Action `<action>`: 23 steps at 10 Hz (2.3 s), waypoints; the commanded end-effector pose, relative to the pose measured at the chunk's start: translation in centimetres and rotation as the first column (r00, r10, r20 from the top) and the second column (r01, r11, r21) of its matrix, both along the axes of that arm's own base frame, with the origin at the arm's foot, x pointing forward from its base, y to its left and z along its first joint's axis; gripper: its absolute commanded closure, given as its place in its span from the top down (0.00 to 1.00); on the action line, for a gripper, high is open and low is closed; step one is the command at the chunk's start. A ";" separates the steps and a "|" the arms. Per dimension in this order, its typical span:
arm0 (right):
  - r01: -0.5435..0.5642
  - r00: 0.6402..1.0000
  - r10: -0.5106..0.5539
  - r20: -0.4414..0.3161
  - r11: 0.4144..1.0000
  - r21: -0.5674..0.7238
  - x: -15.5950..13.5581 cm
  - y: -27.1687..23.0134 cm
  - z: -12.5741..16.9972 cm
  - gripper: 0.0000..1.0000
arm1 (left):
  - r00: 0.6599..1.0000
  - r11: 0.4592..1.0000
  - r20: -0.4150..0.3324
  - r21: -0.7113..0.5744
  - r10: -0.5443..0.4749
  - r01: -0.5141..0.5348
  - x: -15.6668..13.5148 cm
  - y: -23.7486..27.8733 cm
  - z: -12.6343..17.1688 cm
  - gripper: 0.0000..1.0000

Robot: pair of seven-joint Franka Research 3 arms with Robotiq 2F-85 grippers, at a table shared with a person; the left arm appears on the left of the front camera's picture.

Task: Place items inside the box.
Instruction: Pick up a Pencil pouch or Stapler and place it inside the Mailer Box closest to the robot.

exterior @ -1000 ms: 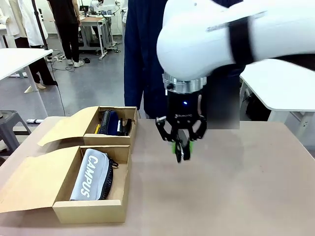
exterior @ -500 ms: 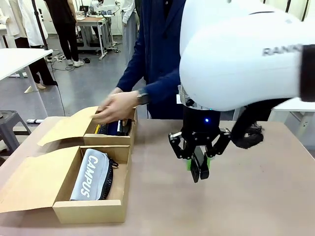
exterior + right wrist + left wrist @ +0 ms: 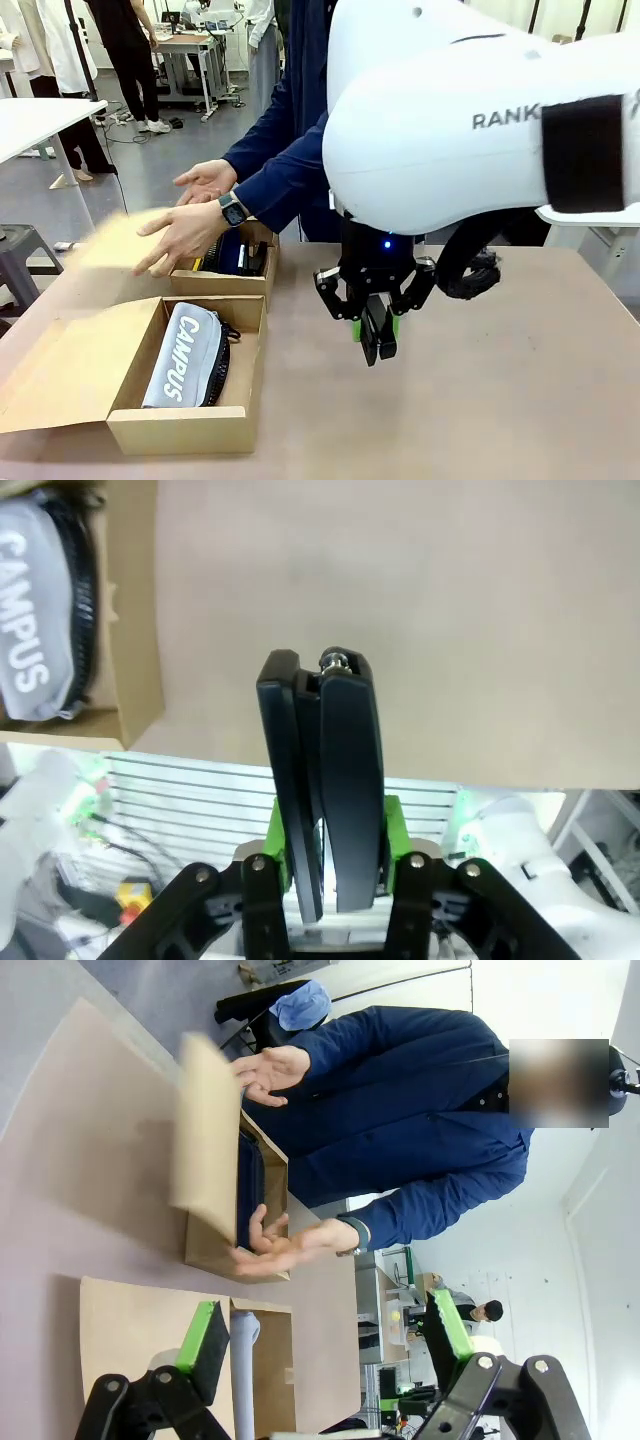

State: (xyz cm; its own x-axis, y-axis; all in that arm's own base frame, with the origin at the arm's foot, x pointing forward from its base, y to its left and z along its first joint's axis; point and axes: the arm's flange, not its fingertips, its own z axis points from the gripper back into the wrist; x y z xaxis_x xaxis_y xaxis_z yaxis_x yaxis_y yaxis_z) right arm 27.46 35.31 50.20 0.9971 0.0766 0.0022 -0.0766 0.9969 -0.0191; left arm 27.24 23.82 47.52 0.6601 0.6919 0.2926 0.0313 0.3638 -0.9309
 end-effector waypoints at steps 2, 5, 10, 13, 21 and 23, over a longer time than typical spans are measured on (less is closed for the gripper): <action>0.181 0.982 -0.190 0.014 0.952 0.249 -5.9 -12.5 0.5 0.42 | 0.999 1.000 0.033 -0.005 0.000 0.000 0.0 -0.1 0.0 1.00; 0.247 0.967 -0.253 -0.005 0.939 0.240 -6.3 -13.5 -0.4 0.42 | 0.999 1.000 0.033 -0.005 0.000 0.000 0.0 -0.1 0.0 1.00; 0.170 0.985 -0.172 -0.005 0.967 0.191 -3.0 -10.3 -0.8 0.42 | 0.999 1.000 0.033 -0.005 0.000 0.000 0.0 -0.1 0.0 1.00; 0.147 0.989 -0.147 -0.014 0.972 0.181 -2.0 -9.4 -0.9 0.42 | 0.999 1.000 0.033 -0.005 0.000 0.000 0.0 -0.1 0.0 1.00; 0.151 0.988 -0.151 -0.016 0.973 0.176 -1.9 -9.2 -1.0 0.42 | 0.999 1.000 0.033 -0.005 0.000 0.000 0.0 -0.1 0.0 1.00; 0.123 0.992 -0.124 -0.009 0.973 0.194 -1.3 -8.3 -0.7 0.42 | 0.999 1.000 0.033 -0.005 0.000 0.000 0.0 -0.1 0.0 1.00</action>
State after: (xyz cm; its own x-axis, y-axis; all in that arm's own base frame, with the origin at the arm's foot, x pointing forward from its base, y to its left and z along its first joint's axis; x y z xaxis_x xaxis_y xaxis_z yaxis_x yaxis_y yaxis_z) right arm 25.14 26.15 48.92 0.9965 -0.0827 -0.0151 0.0841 0.9818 0.1701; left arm 27.23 23.82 47.50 0.6598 0.6924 0.2920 0.0312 0.3630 -0.9313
